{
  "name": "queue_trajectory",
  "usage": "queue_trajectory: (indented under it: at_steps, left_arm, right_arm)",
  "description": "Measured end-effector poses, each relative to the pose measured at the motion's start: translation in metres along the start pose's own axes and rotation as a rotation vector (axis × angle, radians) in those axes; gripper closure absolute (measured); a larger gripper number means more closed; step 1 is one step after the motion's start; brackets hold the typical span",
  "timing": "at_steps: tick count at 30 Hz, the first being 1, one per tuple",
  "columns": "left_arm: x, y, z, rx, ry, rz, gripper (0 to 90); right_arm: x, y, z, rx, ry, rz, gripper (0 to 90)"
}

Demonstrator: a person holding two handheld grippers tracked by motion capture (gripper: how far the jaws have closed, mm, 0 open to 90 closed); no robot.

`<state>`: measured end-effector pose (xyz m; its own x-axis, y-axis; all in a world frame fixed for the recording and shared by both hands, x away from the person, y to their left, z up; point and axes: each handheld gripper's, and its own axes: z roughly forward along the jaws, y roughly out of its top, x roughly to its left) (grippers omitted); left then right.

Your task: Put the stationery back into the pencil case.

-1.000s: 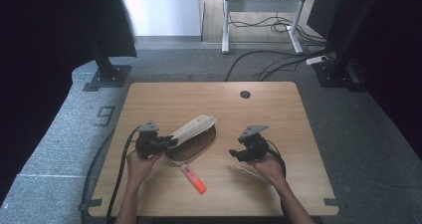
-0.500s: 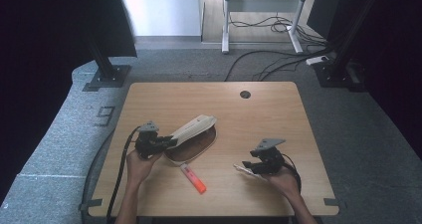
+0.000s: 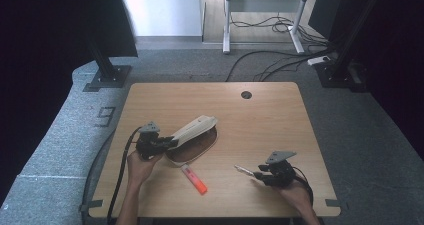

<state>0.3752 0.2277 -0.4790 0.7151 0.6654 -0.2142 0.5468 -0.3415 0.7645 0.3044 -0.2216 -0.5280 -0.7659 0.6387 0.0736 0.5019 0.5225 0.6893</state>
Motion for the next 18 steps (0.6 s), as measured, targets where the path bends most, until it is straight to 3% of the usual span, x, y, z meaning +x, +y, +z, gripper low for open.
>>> queue_trajectory:
  at_steps: [7, 9, 11, 15, 18]
  left_arm:
    - [0.0, 0.0, 0.0, 0.001, 0.001, 0.001, 75.1]
    - [-0.001, 0.0, 0.0, 0.0, 0.001, 0.002, 75.0]
    - [-0.001, 0.0, 0.0, 0.001, 0.001, 0.004, 74.9]
    - [-0.001, 0.0, 0.0, 0.0, 0.002, 0.003, 75.0]
    - [-0.001, 0.0, 0.0, -0.001, 0.002, 0.003, 75.1]
  right_arm:
    - [0.002, -0.014, 0.001, 0.031, -0.019, -0.025, 68.8]
    - [0.004, -0.016, 0.001, 0.02, -0.02, -0.049, 75.9]
    - [0.005, -0.017, 0.001, 0.014, -0.019, -0.053, 76.2]
    - [0.004, -0.018, 0.0, 0.011, -0.035, -0.047, 78.3]
    - [0.002, -0.016, -0.001, -0.004, -0.01, -0.022, 78.4]
